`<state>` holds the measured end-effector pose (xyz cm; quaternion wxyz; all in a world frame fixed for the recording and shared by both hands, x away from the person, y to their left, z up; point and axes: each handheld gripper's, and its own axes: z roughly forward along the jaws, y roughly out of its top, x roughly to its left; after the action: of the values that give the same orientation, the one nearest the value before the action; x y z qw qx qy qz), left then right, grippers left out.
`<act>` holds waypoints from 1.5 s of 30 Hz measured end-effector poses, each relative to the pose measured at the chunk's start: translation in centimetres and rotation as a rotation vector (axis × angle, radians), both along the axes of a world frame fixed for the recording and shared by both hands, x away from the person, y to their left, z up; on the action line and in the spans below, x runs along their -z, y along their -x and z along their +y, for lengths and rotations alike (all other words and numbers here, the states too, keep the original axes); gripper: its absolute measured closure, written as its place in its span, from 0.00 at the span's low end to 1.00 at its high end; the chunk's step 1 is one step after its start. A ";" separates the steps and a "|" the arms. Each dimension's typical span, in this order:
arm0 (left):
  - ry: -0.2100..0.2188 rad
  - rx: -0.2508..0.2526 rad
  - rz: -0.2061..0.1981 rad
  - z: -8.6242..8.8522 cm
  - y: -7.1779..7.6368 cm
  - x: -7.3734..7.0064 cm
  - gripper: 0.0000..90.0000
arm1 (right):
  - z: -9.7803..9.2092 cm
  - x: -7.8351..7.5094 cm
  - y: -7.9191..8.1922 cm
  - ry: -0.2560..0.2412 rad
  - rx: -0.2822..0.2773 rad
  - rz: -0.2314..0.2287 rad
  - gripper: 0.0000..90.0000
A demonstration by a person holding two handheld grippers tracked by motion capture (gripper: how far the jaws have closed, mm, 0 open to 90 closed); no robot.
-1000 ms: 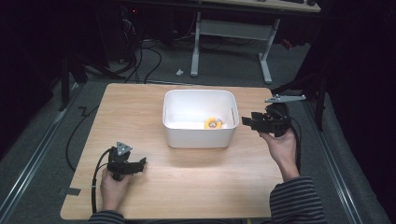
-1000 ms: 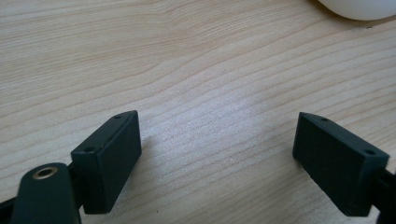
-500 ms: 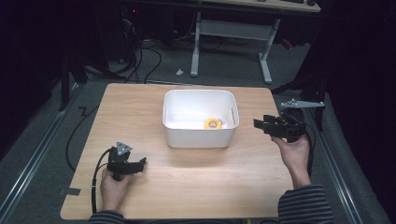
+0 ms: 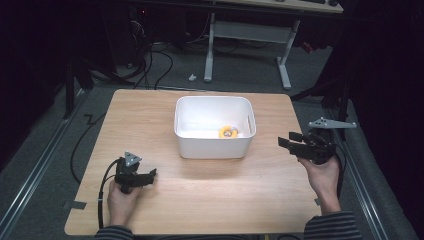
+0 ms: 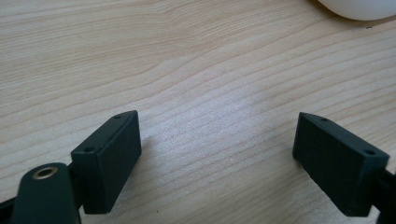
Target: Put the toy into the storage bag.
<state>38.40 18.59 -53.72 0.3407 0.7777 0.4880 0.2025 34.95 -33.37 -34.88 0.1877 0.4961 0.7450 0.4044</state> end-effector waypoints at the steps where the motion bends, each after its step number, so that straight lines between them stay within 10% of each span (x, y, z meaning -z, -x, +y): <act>1: 0.000 0.000 0.000 0.0 0.0 0.0 0.17 | -0.1 0.2 0.2 0.005 0.004 0.005 0.53; 16: 0.000 0.000 0.000 0.0 0.0 0.0 0.17 | -0.1 0.1 2.7 0.009 -0.017 -0.032 0.54; 45: 0.000 0.000 0.000 0.0 0.0 0.0 0.17 | 0.8 6.2 2.8 -0.022 -0.028 0.052 0.53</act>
<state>38.40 18.59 -53.72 0.3408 0.7777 0.4880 0.2024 32.15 -32.62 -41.05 0.1572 0.4982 0.7519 0.4022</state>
